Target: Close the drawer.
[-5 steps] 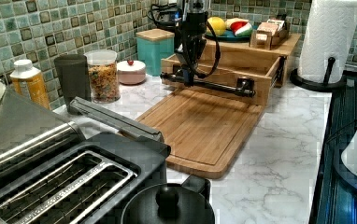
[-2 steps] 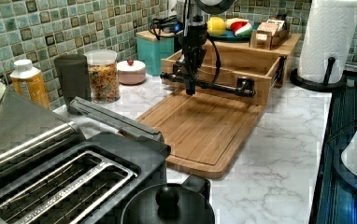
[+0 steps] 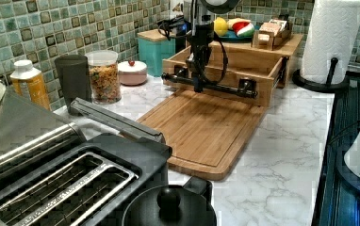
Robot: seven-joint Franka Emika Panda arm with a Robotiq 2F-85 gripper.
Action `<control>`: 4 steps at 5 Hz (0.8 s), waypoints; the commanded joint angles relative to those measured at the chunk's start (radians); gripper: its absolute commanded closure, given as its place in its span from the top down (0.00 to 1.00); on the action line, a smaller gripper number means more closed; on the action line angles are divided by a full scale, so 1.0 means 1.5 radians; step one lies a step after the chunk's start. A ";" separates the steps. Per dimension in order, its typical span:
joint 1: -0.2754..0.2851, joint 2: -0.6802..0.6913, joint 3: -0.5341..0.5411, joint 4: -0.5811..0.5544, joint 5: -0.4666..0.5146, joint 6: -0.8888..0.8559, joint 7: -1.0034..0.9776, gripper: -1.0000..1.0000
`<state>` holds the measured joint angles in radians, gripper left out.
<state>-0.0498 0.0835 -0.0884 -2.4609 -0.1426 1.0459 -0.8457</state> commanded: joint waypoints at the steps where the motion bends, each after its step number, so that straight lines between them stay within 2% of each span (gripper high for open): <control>1: -0.112 0.055 -0.097 0.141 0.003 -0.048 -0.188 0.00; 3: -0.207 0.121 -0.136 0.255 0.092 -0.066 -0.331 0.00; 4: -0.224 0.124 -0.162 0.266 0.022 -0.028 -0.297 0.00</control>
<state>-0.2607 0.2428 -0.1891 -2.2188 -0.0598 0.9058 -1.2314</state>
